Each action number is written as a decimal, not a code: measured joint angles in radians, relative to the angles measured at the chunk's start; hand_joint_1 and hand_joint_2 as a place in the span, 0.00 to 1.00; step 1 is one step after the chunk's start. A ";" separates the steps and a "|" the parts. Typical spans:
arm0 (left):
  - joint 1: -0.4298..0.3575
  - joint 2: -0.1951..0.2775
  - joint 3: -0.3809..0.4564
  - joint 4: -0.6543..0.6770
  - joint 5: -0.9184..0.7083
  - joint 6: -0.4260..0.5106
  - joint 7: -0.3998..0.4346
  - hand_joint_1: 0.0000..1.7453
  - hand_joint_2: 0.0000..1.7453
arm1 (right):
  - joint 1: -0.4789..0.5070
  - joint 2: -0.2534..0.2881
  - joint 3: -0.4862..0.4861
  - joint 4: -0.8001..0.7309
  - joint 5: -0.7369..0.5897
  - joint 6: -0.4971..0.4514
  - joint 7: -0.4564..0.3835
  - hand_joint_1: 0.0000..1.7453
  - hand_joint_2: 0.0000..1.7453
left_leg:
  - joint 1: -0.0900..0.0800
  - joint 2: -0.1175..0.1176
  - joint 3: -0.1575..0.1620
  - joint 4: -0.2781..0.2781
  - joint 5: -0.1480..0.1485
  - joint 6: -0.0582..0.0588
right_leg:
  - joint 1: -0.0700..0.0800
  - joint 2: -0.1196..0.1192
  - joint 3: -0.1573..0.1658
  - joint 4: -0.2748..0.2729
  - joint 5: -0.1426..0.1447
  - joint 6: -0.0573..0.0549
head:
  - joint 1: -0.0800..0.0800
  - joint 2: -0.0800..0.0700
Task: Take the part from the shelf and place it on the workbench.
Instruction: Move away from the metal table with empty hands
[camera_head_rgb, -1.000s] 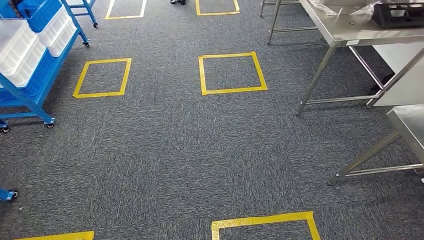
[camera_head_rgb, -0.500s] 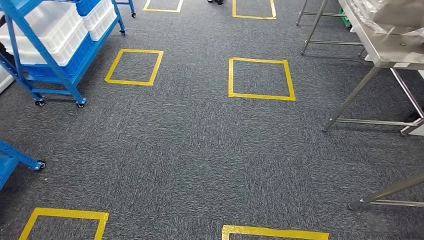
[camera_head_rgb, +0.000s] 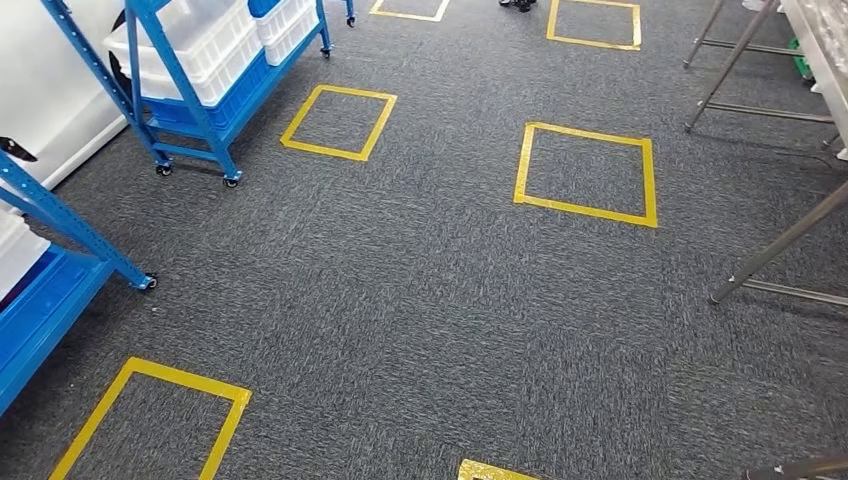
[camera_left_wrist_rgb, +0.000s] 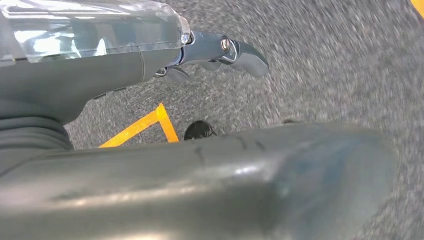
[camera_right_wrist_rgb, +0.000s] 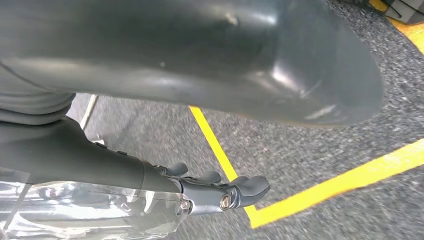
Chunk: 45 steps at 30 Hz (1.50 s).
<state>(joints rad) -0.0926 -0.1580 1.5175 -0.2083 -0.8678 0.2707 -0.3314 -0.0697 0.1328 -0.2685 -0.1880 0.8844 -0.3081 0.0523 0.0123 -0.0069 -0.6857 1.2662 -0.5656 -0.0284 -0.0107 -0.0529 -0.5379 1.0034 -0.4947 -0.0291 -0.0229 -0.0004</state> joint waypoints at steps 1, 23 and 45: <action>0.001 0.000 0.000 0.000 0.000 0.000 0.000 0.00 0.00 | -0.001 0.000 0.000 0.000 0.001 0.000 0.000 0.00 0.00 | 0.001 0.008 0.029 -0.055 0.033 -0.001 | 0.000 -0.012 0.002 0.001 -0.002 0.002 | 0.000 0.000; -0.001 -0.002 0.000 0.000 0.003 0.008 0.005 0.00 0.00 | -0.015 -0.001 0.018 0.000 0.016 0.003 0.000 0.00 0.00 | -0.010 -0.111 0.124 -0.266 0.111 0.028 | 0.004 0.101 -0.016 0.007 0.017 0.016 | 0.001 0.000; -0.008 -0.009 0.000 0.000 0.023 0.053 0.002 0.00 0.00 | -0.019 0.005 0.032 0.000 0.047 0.017 0.016 0.00 0.00 | -0.006 -0.029 0.122 -0.268 0.121 0.052 | -0.005 0.048 -0.120 0.288 -0.138 0.053 | 0.001 0.000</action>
<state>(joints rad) -0.1011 -0.1669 1.5178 -0.2083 -0.8450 0.3236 -0.3290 -0.0887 0.1374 -0.2366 -0.1884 0.9312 -0.2910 0.0679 0.0060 -0.0356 -0.5633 0.9980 -0.4449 0.0231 -0.0160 -0.0047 -0.6582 1.2917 -0.6330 0.0241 -0.0217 -0.0004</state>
